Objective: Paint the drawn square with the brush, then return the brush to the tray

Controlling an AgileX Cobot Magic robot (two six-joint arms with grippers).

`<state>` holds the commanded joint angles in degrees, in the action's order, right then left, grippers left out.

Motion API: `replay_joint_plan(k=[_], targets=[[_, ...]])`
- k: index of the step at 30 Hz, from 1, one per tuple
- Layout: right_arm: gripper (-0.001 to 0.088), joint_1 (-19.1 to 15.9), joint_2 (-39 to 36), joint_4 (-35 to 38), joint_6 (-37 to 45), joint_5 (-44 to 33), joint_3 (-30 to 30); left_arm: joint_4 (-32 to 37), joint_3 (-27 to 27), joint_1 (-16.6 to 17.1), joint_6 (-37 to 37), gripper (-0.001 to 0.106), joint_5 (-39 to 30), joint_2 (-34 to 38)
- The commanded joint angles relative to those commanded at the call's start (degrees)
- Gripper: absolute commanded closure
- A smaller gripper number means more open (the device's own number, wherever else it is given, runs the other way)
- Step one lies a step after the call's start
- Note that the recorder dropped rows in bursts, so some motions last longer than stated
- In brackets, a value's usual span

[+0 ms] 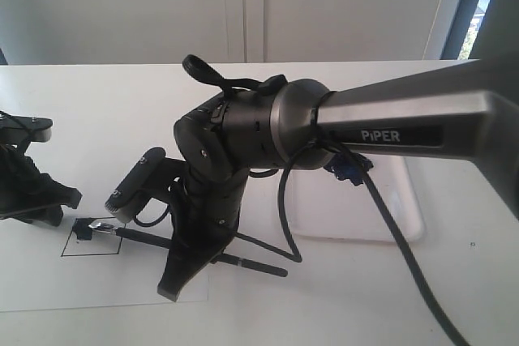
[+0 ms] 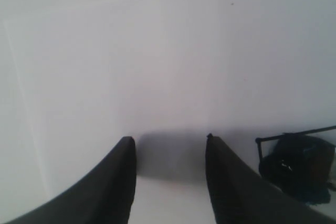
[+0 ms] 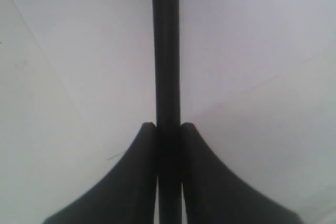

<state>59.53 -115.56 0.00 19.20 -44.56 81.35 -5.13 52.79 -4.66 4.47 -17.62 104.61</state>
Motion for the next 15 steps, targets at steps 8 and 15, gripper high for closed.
replay_joint_plan(k=[8,15], targets=[[0.0868,0.0,0.0,0.0,3.25,-1.0,0.0,0.0,0.0,0.0,0.0,0.057,0.0,0.0],[0.0868,0.0,0.0,0.0,3.1,0.92,0.0,0.0,0.0,0.0,0.0,0.057,0.0,0.0]])
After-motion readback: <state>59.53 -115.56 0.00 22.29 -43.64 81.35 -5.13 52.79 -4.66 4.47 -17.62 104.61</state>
